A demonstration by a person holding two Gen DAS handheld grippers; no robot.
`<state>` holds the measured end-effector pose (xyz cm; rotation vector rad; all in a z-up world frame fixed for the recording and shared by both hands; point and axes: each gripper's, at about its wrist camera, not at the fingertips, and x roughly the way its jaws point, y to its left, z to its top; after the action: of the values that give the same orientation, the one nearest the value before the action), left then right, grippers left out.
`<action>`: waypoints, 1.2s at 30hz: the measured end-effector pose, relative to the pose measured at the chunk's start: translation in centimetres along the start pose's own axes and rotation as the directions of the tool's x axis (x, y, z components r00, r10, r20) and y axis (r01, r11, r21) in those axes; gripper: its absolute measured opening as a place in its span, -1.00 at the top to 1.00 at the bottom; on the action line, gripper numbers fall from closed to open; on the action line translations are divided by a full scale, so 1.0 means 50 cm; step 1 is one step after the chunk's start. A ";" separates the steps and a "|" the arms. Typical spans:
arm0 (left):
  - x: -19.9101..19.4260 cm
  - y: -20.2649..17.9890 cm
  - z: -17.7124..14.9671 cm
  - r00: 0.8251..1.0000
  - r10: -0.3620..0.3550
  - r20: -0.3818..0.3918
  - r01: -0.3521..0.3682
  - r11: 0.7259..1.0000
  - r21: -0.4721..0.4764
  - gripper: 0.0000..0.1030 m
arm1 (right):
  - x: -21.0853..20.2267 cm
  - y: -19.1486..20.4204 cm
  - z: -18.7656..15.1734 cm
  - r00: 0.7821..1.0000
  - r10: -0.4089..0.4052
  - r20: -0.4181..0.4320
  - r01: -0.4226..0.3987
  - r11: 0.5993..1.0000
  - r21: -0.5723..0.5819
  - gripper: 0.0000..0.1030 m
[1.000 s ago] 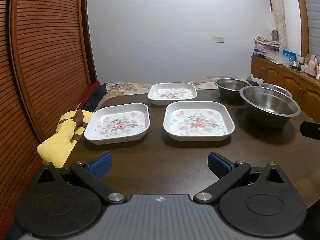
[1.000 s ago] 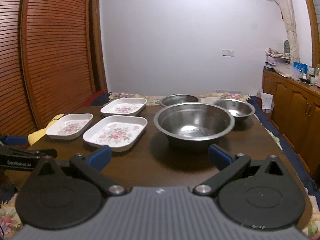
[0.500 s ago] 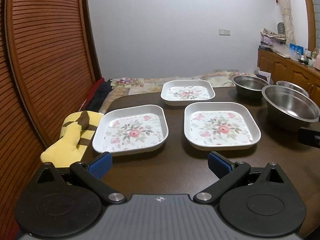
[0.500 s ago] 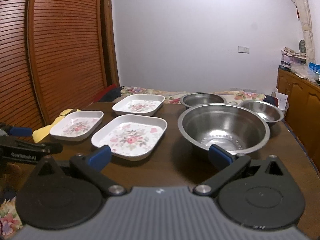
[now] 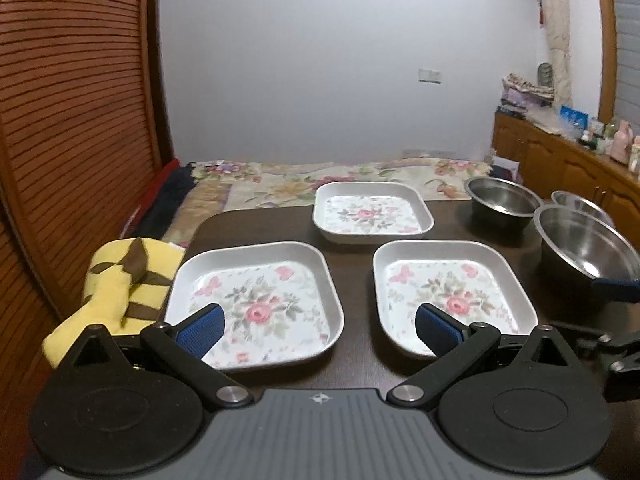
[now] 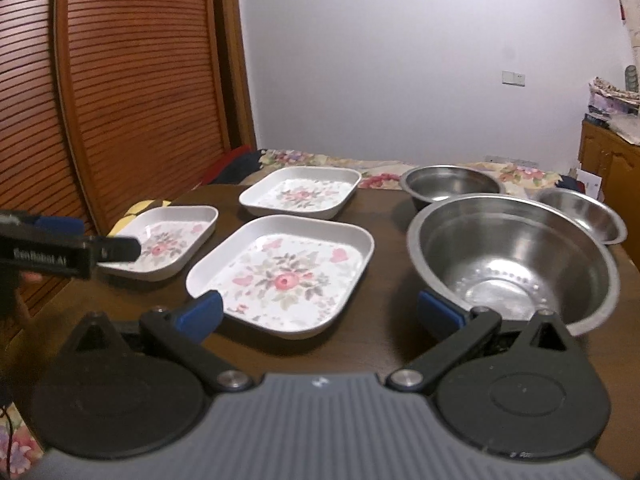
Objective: Organize plates and bowls
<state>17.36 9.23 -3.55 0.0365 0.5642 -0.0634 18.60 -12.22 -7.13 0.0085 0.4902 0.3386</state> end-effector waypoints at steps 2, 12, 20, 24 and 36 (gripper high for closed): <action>0.014 0.005 0.005 1.000 -0.025 -0.010 0.025 1.000 0.000 -0.78 | 0.011 0.000 0.003 1.000 0.007 -0.011 -0.007 1.000 0.005 -0.98; 0.073 -0.007 0.016 0.994 -0.097 -0.056 0.099 0.994 0.045 -0.21 | 0.058 -0.001 0.002 0.998 0.008 -0.060 -0.005 0.999 0.046 -0.54; 0.114 -0.031 0.018 0.985 -0.146 -0.094 0.151 0.987 0.049 0.07 | 0.073 -0.005 0.002 0.997 -0.004 -0.082 0.008 0.999 0.045 -0.36; 0.133 -0.039 0.018 0.982 -0.153 -0.113 0.160 0.986 0.056 0.22 | 0.080 -0.006 0.003 0.996 0.005 -0.093 0.000 0.998 0.060 -0.24; 0.154 -0.047 0.015 0.974 -0.172 -0.147 0.183 0.981 0.060 0.62 | 0.102 -0.011 0.001 0.993 -0.017 -0.117 0.028 0.995 0.097 0.17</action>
<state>24.09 6.45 -7.08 0.0618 0.7059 -0.2576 23.02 -11.13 -9.46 0.0797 0.6216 0.2935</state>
